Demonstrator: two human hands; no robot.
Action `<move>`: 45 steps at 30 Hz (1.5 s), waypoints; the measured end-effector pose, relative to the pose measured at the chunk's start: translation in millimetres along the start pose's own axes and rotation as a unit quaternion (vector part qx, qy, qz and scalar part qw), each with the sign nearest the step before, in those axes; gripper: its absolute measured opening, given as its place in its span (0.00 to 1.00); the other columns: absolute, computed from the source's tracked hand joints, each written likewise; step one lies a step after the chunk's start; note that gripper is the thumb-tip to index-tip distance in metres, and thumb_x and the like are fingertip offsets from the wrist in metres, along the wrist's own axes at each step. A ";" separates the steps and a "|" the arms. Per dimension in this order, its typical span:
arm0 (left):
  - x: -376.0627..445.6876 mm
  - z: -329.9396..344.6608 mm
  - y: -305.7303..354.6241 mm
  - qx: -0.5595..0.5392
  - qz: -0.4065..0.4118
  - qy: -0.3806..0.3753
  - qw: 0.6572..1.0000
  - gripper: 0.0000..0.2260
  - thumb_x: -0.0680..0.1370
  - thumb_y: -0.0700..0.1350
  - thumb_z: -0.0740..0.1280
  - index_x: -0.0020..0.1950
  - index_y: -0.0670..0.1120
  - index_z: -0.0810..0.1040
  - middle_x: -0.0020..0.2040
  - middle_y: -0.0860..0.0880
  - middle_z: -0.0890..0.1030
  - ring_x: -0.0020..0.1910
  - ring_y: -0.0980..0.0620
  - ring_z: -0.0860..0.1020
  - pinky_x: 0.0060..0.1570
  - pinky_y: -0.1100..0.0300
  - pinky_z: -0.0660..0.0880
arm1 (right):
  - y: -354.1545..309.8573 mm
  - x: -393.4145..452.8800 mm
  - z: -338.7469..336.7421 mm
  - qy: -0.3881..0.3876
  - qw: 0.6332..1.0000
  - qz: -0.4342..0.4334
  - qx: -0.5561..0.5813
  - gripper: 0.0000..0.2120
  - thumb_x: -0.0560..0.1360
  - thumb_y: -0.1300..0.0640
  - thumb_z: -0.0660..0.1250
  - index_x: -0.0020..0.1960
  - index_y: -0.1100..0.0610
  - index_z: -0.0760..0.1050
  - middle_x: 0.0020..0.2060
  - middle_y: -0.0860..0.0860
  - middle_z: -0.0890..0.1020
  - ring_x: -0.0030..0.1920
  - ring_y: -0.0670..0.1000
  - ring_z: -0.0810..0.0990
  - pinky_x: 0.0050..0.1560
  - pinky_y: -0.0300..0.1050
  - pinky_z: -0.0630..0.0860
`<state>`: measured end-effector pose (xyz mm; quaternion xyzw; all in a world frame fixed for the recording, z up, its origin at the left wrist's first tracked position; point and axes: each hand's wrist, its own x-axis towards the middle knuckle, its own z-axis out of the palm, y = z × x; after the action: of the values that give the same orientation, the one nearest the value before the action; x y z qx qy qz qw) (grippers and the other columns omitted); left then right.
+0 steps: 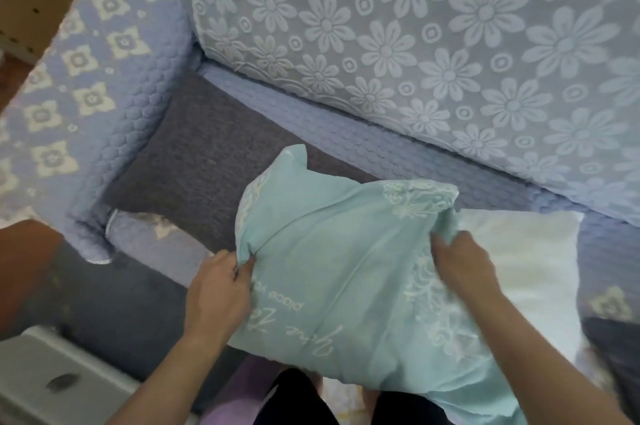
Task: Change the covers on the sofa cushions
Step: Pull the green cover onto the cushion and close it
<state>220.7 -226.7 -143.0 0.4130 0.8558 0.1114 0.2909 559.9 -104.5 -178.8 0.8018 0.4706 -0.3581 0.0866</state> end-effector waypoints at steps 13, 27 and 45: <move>-26.2 5.0 24.4 -0.023 0.052 0.094 0.994 0.19 0.79 0.50 0.70 0.66 0.44 0.71 0.62 0.44 0.68 0.60 0.46 0.68 0.60 0.50 0.69 | 92.0 -65.7 -18.4 0.026 0.975 0.172 0.139 0.40 0.73 0.29 0.64 0.70 0.60 0.68 0.60 0.64 0.78 0.59 0.66 0.78 0.55 0.55 0.70; -83.5 33.4 21.6 0.071 0.164 -0.047 0.983 0.25 0.83 0.58 0.60 0.80 0.62 0.59 0.80 0.41 0.56 0.78 0.41 0.58 0.76 0.45 0.61 | 161.5 -57.1 -27.0 0.041 0.989 0.142 -0.003 0.03 0.76 0.62 0.61 0.46 0.61 0.73 0.42 0.59 0.77 0.45 0.61 0.77 0.47 0.53 0.76; -110.8 36.9 -66.4 -0.064 -0.019 -0.021 0.998 0.05 0.79 0.45 0.70 0.45 0.53 0.76 0.44 0.55 0.78 0.45 0.53 0.76 0.46 0.55 0.74 | 56.6 -143.1 52.0 0.049 0.923 -0.376 -0.063 0.11 0.74 0.53 0.72 0.50 0.53 0.72 0.46 0.49 0.73 0.47 0.54 0.76 0.46 0.49 0.75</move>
<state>254.1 -356.2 -156.4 0.3792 0.8485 0.1518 0.3364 537.4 -259.1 -134.1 0.5753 0.7628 -0.2940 -0.0271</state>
